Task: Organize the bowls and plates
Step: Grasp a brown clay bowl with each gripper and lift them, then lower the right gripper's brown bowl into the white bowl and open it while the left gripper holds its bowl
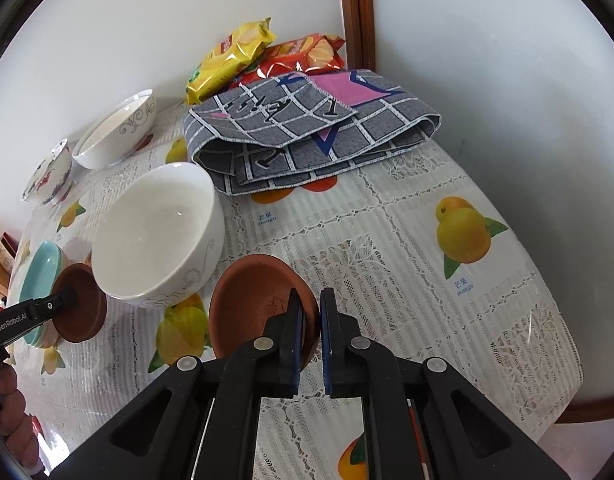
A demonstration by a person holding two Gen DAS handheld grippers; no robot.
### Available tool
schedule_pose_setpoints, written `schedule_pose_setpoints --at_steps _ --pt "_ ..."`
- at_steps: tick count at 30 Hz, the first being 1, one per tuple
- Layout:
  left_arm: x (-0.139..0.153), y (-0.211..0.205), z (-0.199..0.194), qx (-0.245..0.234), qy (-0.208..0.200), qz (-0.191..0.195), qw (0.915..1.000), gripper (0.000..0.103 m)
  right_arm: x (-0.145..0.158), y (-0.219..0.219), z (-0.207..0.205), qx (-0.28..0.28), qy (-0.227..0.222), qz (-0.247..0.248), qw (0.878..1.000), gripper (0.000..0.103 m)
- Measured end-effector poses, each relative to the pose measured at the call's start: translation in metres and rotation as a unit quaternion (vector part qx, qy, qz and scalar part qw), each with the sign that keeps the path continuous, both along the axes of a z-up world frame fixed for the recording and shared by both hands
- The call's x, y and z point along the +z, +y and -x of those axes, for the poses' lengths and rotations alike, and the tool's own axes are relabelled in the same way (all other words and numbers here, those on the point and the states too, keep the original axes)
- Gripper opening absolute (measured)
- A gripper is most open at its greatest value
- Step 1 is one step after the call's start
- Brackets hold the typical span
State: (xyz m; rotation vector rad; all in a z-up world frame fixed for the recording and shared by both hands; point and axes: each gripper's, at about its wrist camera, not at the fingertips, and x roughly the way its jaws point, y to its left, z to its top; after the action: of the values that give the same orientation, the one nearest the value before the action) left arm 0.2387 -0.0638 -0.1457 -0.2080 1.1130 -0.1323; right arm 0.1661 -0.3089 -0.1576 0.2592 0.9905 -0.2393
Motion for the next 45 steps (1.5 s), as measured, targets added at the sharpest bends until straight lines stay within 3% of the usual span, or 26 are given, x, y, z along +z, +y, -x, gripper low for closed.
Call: schedule_pose_setpoints --at_steps 26,36,45 --pt "0.061 0.002 0.008 -0.011 -0.050 0.011 0.9986 0.008 0.082 0.023 0.009 0.012 -0.080 0.015 0.997 0.008" --pt "0.069 0.014 -0.003 -0.002 -0.057 0.015 0.9983 0.008 0.085 0.041 -0.009 0.034 -0.083 0.013 0.996 0.008" --pt "0.061 0.034 -0.016 0.018 -0.053 0.010 0.9984 0.008 0.065 0.064 -0.038 0.060 -0.061 0.008 0.996 0.008"
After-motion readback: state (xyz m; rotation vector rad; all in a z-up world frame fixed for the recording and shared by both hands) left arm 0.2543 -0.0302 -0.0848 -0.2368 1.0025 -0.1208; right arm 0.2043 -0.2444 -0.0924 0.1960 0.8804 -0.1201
